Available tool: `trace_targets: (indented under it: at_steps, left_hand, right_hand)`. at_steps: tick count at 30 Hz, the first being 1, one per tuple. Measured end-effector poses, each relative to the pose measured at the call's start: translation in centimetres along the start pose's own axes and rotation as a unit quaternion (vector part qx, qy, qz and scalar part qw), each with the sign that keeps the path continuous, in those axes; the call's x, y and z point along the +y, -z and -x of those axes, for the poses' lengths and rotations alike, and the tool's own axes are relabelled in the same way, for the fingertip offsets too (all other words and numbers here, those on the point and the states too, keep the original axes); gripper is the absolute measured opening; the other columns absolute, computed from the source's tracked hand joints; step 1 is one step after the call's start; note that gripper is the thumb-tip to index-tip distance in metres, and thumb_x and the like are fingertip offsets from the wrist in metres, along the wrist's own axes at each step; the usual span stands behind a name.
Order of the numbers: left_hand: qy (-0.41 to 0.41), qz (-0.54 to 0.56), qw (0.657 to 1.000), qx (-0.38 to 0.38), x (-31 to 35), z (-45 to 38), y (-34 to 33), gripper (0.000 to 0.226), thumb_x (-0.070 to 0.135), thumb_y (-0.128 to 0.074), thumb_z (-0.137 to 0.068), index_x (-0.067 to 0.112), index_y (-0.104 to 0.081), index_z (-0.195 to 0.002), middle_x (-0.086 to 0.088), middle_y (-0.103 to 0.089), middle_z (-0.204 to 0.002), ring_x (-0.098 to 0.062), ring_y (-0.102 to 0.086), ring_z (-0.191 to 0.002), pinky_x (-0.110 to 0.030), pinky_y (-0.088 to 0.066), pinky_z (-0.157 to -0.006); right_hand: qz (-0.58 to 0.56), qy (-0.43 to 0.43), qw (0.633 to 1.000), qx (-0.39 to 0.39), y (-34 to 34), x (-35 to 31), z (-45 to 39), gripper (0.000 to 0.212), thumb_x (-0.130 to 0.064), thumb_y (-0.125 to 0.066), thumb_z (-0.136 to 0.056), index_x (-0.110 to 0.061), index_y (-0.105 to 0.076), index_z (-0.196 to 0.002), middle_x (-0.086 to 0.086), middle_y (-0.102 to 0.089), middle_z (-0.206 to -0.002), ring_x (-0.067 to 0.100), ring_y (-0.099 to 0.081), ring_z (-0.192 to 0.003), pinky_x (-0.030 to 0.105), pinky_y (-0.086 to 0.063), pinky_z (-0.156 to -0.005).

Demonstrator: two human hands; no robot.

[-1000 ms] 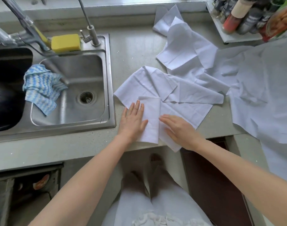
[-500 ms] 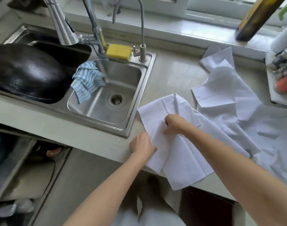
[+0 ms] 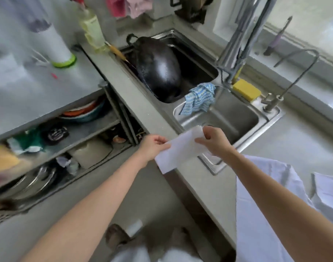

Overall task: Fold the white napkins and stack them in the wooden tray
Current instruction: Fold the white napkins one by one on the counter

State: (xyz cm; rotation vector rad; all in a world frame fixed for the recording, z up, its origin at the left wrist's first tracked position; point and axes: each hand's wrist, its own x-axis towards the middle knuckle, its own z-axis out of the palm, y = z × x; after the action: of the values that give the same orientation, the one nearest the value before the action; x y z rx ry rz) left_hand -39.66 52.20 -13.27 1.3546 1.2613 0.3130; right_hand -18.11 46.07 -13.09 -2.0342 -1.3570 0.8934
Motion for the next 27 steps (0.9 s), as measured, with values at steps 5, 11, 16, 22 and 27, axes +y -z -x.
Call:
trace_targets:
  at_steps: [5, 11, 16, 22, 27]
  left_hand:
    - [0.027, -0.078, 0.996, 0.031, -6.0, 2.4, 15.9, 0.025, 0.011, -0.074, -0.081, 0.010, -0.070, -0.106, -0.004, -0.070, -0.100, -0.015, -0.065, -0.092, -0.026, -0.051, -0.076]
    - [0.041, -0.063, 0.987, 0.143, -12.8, 7.5, 34.9, 0.011, 0.011, -0.077, -0.078, 0.017, -0.070, -0.084, -0.001, -0.069, -0.084, -0.012, -0.062, -0.076, -0.027, -0.048, -0.074]
    - [0.067, -0.045, 0.976, 0.205, -16.9, 10.1, 48.6, 0.016, 0.012, -0.076, -0.078, 0.008, -0.073, -0.093, -0.006, -0.072, -0.094, -0.015, -0.063, -0.084, -0.025, -0.048, -0.073]
    - [0.082, 0.024, 0.958, 0.274, -22.1, 10.1, 58.5, 0.011, 0.009, -0.073, -0.082, 0.005, -0.072, -0.093, -0.001, -0.068, -0.083, -0.005, -0.057, -0.067, -0.009, -0.041, -0.054]
    - [0.095, 0.171, 0.899, 0.393, -24.7, 9.5, 66.6, 0.012, 0.017, -0.065, -0.090, 0.020, -0.070, -0.079, 0.015, -0.066, -0.065, 0.003, -0.055, -0.054, -0.009, -0.041, -0.043]
  right_hand:
    - [0.014, 0.067, 0.997, -0.032, -10.9, -12.4, -4.8, 0.045, -0.009, -0.071, -0.080, -0.022, -0.038, -0.052, -0.010, -0.034, -0.052, 0.006, -0.032, -0.049, 0.018, -0.025, -0.045]
    - [0.029, 0.155, 0.983, -0.096, -26.8, -29.2, -8.7, 0.019, -0.015, -0.061, -0.089, -0.012, -0.052, -0.073, -0.003, -0.051, -0.066, 0.013, -0.046, -0.062, 0.019, -0.035, -0.053]
    - [0.025, 0.211, 0.971, -0.113, -38.5, -40.5, -10.4, 0.010, -0.012, -0.052, -0.093, -0.012, -0.048, -0.085, -0.006, -0.045, -0.070, 0.018, -0.041, -0.067, 0.022, -0.032, -0.055]
    - [0.046, 0.240, 0.953, -0.179, -49.9, -50.0, -15.4, 0.005, -0.012, -0.046, -0.095, -0.013, -0.048, -0.090, 0.003, -0.052, -0.081, 0.024, -0.047, -0.075, 0.029, -0.032, -0.059]
    - [0.075, 0.261, 0.938, -0.216, -58.7, -58.3, -20.5, 0.011, -0.010, -0.045, -0.093, -0.010, -0.055, -0.095, 0.009, -0.056, -0.089, 0.028, -0.052, -0.082, 0.028, -0.037, -0.065]
